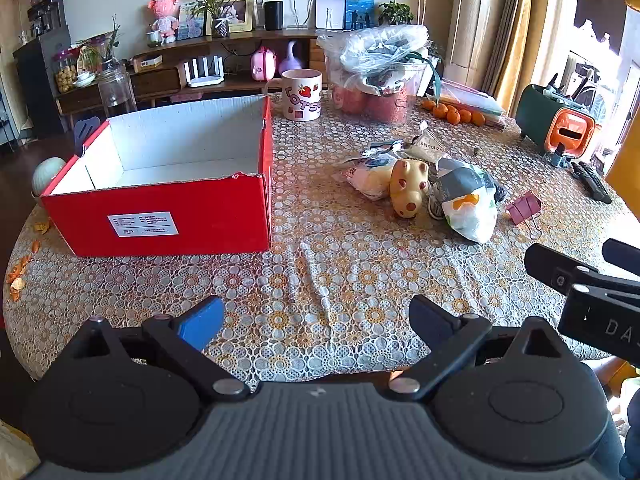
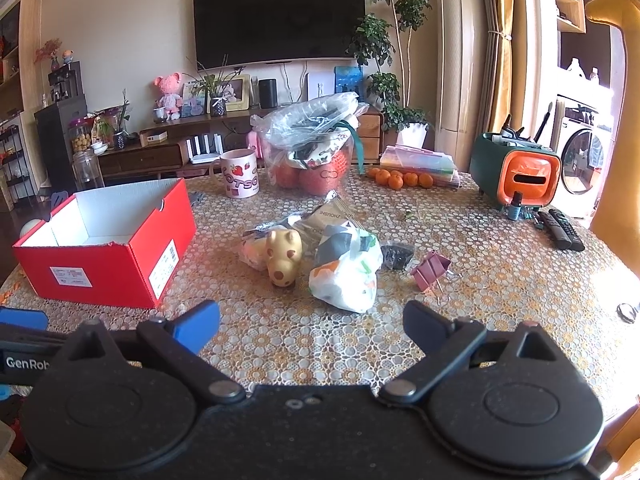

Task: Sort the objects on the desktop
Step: 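Move left tool toward yellow spotted pig while right tool approaches white printed bag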

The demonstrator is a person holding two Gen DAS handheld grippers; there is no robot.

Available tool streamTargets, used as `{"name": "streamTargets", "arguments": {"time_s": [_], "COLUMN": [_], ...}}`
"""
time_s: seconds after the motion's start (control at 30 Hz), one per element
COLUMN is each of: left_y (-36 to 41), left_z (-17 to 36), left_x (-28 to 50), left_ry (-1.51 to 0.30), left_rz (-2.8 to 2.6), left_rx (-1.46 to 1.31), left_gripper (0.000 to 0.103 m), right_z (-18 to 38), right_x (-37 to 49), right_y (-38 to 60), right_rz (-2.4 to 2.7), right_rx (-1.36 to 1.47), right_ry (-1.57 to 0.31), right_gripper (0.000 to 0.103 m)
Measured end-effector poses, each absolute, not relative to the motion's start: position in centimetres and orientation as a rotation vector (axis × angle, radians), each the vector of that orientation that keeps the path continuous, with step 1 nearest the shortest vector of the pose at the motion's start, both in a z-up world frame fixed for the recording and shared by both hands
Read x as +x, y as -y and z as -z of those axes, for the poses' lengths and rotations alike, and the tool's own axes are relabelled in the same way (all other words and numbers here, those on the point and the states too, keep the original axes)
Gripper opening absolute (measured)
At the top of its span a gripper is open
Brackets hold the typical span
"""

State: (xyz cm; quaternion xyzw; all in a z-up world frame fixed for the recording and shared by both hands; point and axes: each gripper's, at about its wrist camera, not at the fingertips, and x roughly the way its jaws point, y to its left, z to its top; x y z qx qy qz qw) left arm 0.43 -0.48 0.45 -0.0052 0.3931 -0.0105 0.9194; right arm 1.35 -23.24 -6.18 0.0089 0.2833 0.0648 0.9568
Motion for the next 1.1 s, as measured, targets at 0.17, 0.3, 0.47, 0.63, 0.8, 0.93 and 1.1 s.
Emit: {"name": "streamTargets", "arguments": {"time_s": [0.17,0.3,0.47,0.63,0.8,0.93,1.1], "left_y": [0.3,0.6,1.8,2.8,4.1,5.6,7.3], "left_z": [0.0,0.3,0.4,0.5,1.2,1.9,3.0], "left_x": [1.0,2.0,3.9,6.9,10.2,12.6,15.2], "left_ry": [-0.809,-0.811,-0.786,-0.751,-0.744,-0.751,-0.779], "left_rz": [0.024,0.044,0.067,0.09,0.141,0.168,0.187], "left_rx": [-0.016,-0.012,0.029,0.061,0.069,0.083,0.093], "left_gripper": [0.099,0.099,0.099,0.099,0.099,0.099,0.099], "right_z": [6.5,7.0,7.7,8.6,10.1,11.5,13.0], "right_x": [1.8,2.7,4.5,6.8,9.4,11.5,13.6], "right_y": [23.6,24.2,25.3,26.0,27.0,27.5,27.5], "right_rz": [-0.131,-0.131,-0.131,-0.158,-0.174,-0.192,-0.211], "right_rx": [0.021,0.014,0.011,-0.034,-0.079,-0.102,-0.119], "right_ry": [-0.583,-0.589,-0.598,-0.593,-0.606,-0.636,-0.666], "right_gripper": [0.097,0.096,0.094,0.094,0.091,0.089,0.089]}}
